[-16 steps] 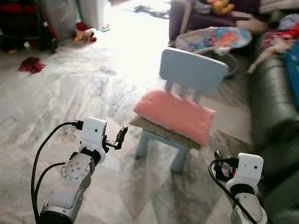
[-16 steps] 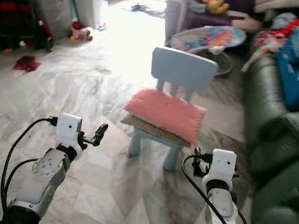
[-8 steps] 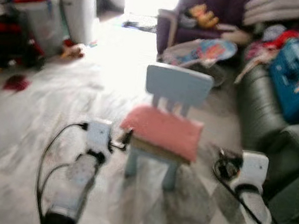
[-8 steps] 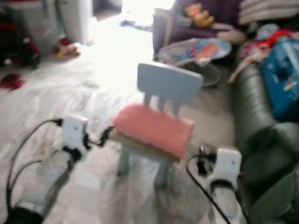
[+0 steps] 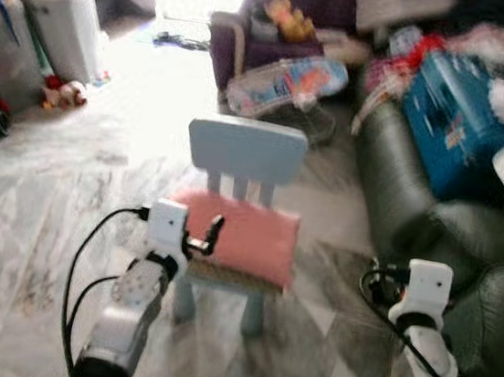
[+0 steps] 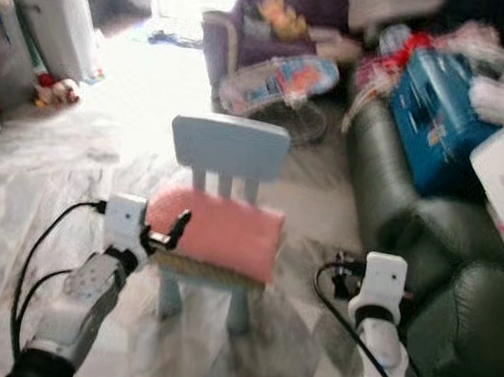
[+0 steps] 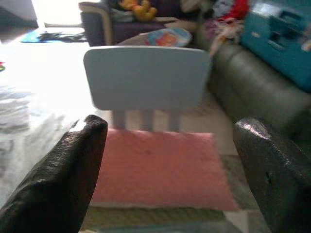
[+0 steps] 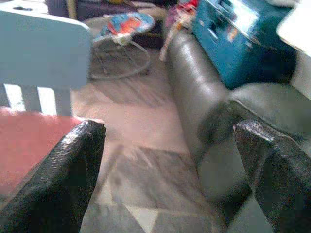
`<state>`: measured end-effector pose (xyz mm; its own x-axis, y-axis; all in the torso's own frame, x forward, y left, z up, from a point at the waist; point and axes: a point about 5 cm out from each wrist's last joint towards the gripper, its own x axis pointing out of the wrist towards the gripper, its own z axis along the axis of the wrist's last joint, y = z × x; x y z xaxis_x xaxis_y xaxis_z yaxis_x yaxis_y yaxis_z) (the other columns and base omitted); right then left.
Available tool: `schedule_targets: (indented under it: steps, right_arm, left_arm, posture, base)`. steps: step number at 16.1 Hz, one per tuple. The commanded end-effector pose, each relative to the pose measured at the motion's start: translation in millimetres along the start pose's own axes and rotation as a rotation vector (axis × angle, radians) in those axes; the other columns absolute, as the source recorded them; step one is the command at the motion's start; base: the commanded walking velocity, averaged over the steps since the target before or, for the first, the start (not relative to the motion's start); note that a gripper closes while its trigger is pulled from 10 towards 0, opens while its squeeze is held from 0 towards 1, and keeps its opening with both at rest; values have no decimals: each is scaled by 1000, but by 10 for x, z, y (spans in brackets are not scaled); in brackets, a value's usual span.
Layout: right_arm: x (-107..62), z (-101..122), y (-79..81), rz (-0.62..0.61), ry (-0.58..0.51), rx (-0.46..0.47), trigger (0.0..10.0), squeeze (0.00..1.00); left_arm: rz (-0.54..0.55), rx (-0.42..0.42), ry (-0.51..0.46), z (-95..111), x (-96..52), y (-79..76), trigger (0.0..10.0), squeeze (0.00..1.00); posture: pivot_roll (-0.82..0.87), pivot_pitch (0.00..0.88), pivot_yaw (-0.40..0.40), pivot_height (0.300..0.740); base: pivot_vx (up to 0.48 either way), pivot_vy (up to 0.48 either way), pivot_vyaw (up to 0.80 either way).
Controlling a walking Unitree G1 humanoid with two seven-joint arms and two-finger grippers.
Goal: Move the pillow to the sofa
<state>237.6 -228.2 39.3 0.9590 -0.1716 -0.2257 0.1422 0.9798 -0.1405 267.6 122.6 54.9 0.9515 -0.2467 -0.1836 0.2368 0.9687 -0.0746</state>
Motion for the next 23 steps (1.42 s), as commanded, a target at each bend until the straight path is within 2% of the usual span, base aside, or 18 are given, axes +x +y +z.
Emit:
schedule_targets:
  steps: [1, 11, 17, 18, 20, 23]
  right_arm:
    - [19, 39, 71, 21, -15, 10, 10000, 0]
    - [10, 11, 104, 31, -7, 11, 10000, 0]
    - [17, 20, 68, 19, -17, 12, 10000, 0]
    - [18, 22, 69, 21, -18, 10, 10000, 0]
    - [18, 21, 64, 22, -19, 9, 10000, 0]
    - [29, 23, 55, 28, -19, 4, 10000, 0]
  left_arm:
    - [23, 12, -5, 28, -11, 75, 10000, 0]
    - [26, 18, 0, 38, -31, 98, 10000, 0]
    - [21, 24, 1, 40, -42, 70, 10000, 0]
    - [12, 5, -19, 63, -38, 45, 10000, 0]
    - [31, -17, -25, 70, -36, 28, 10000, 0]
    - [56, 9, 10, 15, -49, 34, 10000, 0]
  posture:
    - [-29, 0, 2, 740]
    - [-21, 0, 11, 740]
    - [-18, 0, 12, 740]
    - [-19, 0, 12, 740]
    - [-18, 0, 7, 740]
    - [-15, 0, 1, 740]
  base:
    - [412, 244, 0]
    - [396, 270, 0]
    - [392, 277, 0]
    - [356, 0, 0]
    - [0, 0, 0]
    - [0, 0, 0]
